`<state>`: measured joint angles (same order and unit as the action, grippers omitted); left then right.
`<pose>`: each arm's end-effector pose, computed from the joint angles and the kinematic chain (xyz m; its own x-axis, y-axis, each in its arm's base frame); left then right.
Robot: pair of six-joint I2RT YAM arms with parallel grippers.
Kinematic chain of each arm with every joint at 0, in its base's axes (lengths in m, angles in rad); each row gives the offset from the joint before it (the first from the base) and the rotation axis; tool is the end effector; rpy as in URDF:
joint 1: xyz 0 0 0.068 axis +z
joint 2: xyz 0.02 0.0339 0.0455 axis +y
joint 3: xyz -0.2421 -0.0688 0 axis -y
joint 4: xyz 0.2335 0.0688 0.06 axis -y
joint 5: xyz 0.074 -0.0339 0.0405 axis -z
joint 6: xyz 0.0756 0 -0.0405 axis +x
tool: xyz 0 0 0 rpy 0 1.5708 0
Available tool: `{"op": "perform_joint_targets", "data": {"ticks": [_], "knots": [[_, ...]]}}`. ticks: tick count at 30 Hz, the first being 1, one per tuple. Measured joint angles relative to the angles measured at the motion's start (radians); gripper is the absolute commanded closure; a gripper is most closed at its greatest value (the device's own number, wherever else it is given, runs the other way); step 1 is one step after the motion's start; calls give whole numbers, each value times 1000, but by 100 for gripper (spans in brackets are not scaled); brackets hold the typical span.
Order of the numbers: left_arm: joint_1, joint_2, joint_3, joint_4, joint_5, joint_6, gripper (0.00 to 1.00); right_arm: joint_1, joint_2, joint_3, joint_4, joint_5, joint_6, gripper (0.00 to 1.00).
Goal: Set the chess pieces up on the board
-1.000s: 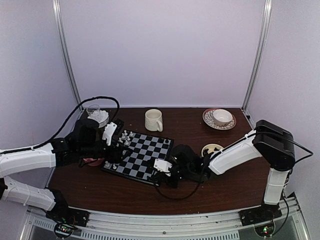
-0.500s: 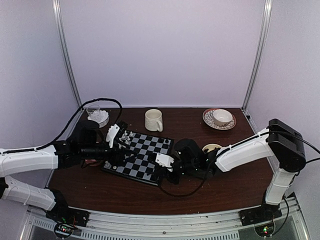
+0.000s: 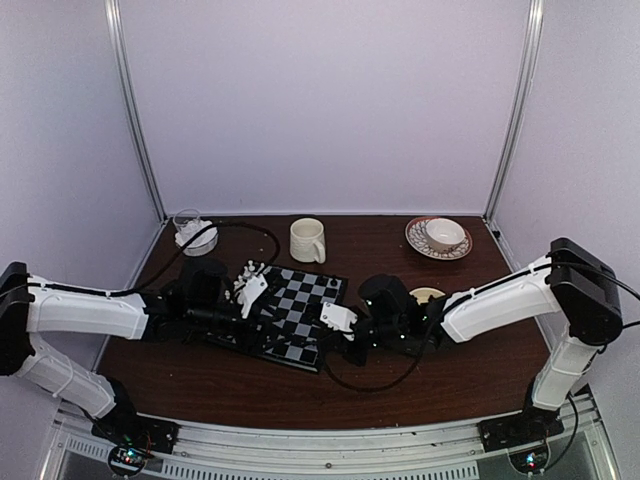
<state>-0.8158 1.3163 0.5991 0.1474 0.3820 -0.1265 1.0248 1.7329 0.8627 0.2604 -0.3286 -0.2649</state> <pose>0.1822 -0.2348 0.1618 -0.4791 0.3384 -0.8099 0.8371 0.4536 -0.3057 0.1738 0.3330 0.1292 -0.0393 -0.5419 -0.8396 -0.9911 0.1280 -0.0362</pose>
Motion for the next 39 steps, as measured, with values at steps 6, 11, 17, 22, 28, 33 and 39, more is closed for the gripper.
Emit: {"op": "perform_joint_targets", "data": {"ticks": [6, 11, 17, 22, 28, 33, 39], "knots": [[-22, 63, 60, -15, 17, 38, 43, 0, -20, -12, 11, -15, 0, 96], [-36, 150, 119, -52, 49, 59, 48, 0, -20, -13, 22, -34, 0, 95], [-54, 176, 137, -91, 67, 72, 62, 0, -21, -26, 42, -47, 0, 95], [-54, 188, 160, -116, 86, 74, 62, 0, -29, -40, 65, -57, 0, 95], [-59, 206, 189, -138, 114, 79, 62, 0, -31, -55, 89, -60, 0, 95], [-64, 214, 201, -177, 117, 85, 52, 0, -50, -66, 98, -60, 1, 95], [-65, 234, 219, -217, 117, 92, 60, 0, -66, -77, 119, -56, 0, 96]]}}
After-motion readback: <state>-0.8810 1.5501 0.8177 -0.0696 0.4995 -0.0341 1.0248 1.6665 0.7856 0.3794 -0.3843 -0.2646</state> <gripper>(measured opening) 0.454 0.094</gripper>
